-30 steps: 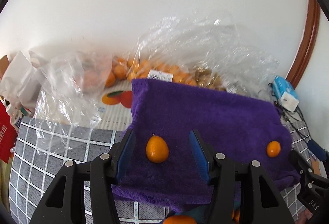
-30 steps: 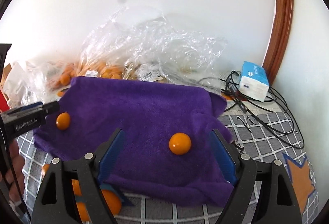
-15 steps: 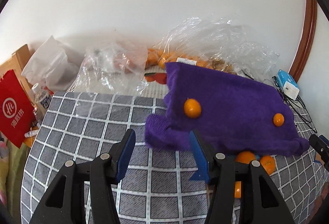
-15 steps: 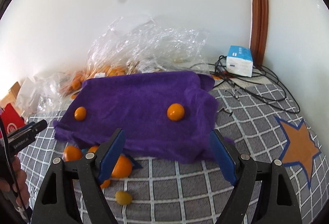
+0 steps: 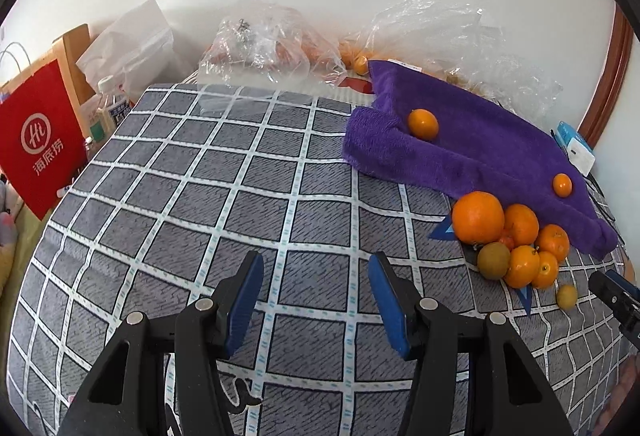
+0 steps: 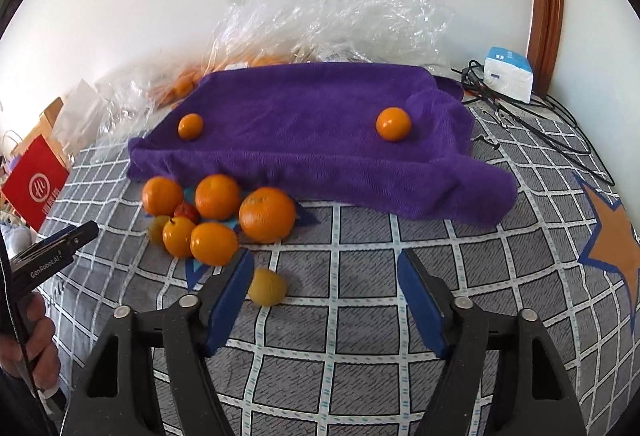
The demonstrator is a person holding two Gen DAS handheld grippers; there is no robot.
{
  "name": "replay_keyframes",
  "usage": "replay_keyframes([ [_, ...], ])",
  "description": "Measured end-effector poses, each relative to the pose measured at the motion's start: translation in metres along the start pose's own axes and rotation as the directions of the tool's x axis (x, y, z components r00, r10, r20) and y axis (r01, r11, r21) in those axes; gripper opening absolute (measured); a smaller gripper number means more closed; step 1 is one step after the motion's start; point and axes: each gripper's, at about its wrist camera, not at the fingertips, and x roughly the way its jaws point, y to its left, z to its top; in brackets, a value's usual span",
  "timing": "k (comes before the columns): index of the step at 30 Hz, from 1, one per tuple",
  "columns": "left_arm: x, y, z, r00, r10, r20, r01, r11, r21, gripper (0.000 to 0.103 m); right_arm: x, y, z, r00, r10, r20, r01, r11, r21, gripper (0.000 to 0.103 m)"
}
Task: Organize fruits
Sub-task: 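Move both tools back to the fruit cluster in front of the towel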
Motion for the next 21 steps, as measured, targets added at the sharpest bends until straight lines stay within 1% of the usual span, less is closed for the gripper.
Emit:
replay_keyframes([
  [1, 0.001, 0.002, -0.002, 1.0, -0.01, 0.001, 0.01, 1.0, -0.01, 0.052, 0.0, 0.001, -0.003, 1.0, 0.015, -0.002, -0.015, 1.0, 0.0, 0.065],
  [2, 0.002, 0.005, -0.003, 0.999, -0.03, -0.017, 0.03, 0.999, -0.023, 0.052, 0.001, 0.003, -0.005, 0.999, 0.037, -0.003, -0.037, 0.999, 0.004, 0.065],
  [4, 0.001, 0.008, -0.004, 0.997, -0.072, -0.012, 0.072, 0.997, -0.038, 0.052, 0.002, 0.005, -0.011, 0.999, 0.054, -0.006, -0.054, 0.999, 0.008, 0.063],
  [5, 0.0, 0.008, -0.004, 0.996, -0.084, -0.007, 0.084, 0.996, -0.04, 0.052, 0.004, 0.008, -0.013, 0.998, 0.062, -0.015, -0.062, 0.998, 0.003, 0.06],
  [6, 0.0, 0.008, -0.005, 0.995, -0.095, -0.009, 0.095, 0.995, -0.04, 0.052, 0.005, 0.01, -0.014, 0.997, 0.068, -0.023, -0.068, 0.998, -0.002, 0.055],
  [7, 0.001, 0.008, -0.005, 0.995, -0.103, -0.016, 0.102, 0.994, -0.039, 0.052, 0.008, 0.013, -0.015, 0.997, 0.071, -0.032, -0.071, 0.997, -0.008, 0.052],
  [11, 0.001, 0.006, -0.006, 0.993, -0.117, -0.015, 0.117, 0.993, -0.034, 0.052, 0.02, 0.02, -0.015, 0.994, 0.089, -0.057, -0.09, 0.996, -0.019, 0.048],
  [13, -0.002, 0.007, -0.006, 0.994, -0.111, -0.005, 0.11, 0.993, -0.037, 0.052, 0.025, 0.025, -0.017, 0.995, 0.078, -0.069, -0.081, 0.996, -0.043, 0.034],
  [14, -0.002, 0.008, -0.006, 0.993, -0.115, 0.0, 0.115, 0.992, -0.042, 0.052, 0.024, 0.027, -0.018, 0.997, 0.061, -0.057, -0.064, 0.996, -0.062, 0.03],
  [15, -0.003, 0.008, -0.006, 0.993, -0.119, 0.004, 0.119, 0.992, -0.049, 0.052, 0.024, 0.029, -0.018, 0.996, 0.064, -0.06, -0.069, 0.995, -0.076, 0.025],
  [16, -0.003, 0.009, -0.006, 0.992, -0.124, 0.007, 0.124, 0.991, -0.053, 0.052, 0.023, 0.028, -0.017, 0.996, 0.07, -0.058, -0.075, 0.994, -0.079, 0.025],
  [19, -0.005, 0.009, -0.006, 0.99, -0.14, 0.018, 0.141, 0.988, -0.058, 0.052, 0.014, 0.019, -0.014, 0.998, 0.056, -0.01, -0.056, 0.996, -0.069, 0.025],
  [21, -0.006, 0.01, -0.006, 0.989, -0.149, 0.02, 0.15, 0.987, -0.062, 0.052, 0.009, 0.011, -0.011, 1.0, 0.012, 0.019, -0.01, 0.997, -0.079, 0.025],
])
